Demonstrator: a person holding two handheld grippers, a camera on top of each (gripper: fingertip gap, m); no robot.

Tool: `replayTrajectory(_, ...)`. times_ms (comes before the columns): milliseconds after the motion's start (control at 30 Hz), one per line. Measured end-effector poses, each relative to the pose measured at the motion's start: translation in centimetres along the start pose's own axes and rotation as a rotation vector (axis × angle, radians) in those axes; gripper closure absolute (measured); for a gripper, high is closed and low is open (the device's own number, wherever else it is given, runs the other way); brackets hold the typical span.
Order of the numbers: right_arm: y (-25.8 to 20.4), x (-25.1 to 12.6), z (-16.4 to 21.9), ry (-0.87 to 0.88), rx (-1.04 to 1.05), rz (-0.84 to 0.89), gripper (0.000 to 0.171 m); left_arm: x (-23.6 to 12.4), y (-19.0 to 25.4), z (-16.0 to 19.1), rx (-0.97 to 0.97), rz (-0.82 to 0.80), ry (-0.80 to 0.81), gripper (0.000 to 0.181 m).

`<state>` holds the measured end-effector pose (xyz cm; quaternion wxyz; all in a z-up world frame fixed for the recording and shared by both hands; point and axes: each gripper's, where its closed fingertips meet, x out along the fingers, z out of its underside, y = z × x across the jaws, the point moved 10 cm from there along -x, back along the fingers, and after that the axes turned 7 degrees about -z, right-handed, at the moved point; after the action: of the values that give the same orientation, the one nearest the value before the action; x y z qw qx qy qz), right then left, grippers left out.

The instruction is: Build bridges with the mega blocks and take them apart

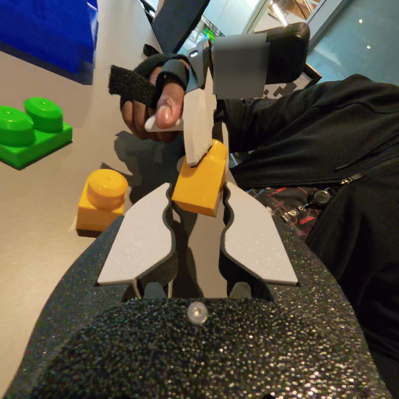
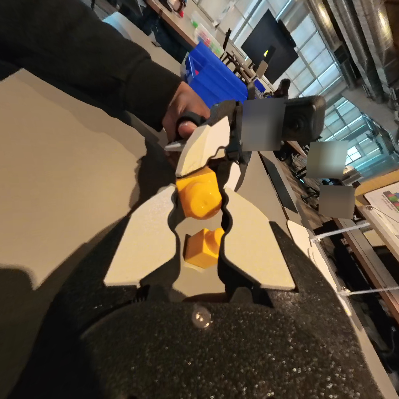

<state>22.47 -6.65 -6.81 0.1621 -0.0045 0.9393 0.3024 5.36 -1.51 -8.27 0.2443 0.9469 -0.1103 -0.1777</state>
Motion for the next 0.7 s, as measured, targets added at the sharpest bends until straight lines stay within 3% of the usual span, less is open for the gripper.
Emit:
replayTrajectory(33, 0.2, 0.0, 0.0, -0.013, 0.003, 0.008, 0.134, -0.2, 0.0, -0.1, 0.009, -0.013, 0.016, 0.138)
replayTrajectory(200, 1.3, -1.7, -0.2, -0.049, 0.031, 0.017, 0.134, -1.1, 0.0, -0.7, 0.073, -0.131, 0.095, 0.136)
replayTrajectory(333, 2.6, -3.7, 1.2, -0.198, 0.147, -0.041, 0.134, -1.8, -0.7, -1.0, 0.109, -0.299, 0.119, 0.134)
replayTrajectory(600, 2.6, -3.3, 4.8, -0.498, 0.423, -0.178, 0.134, -1.2, -1.3, -0.7, 0.181, -0.483, -0.025, 0.134)
replayTrajectory(700, 2.7, -2.5, 4.9, -0.521, 0.503, -0.180, 0.134, -0.8, -1.5, -0.5, 0.184, -0.495, -0.060, 0.134)
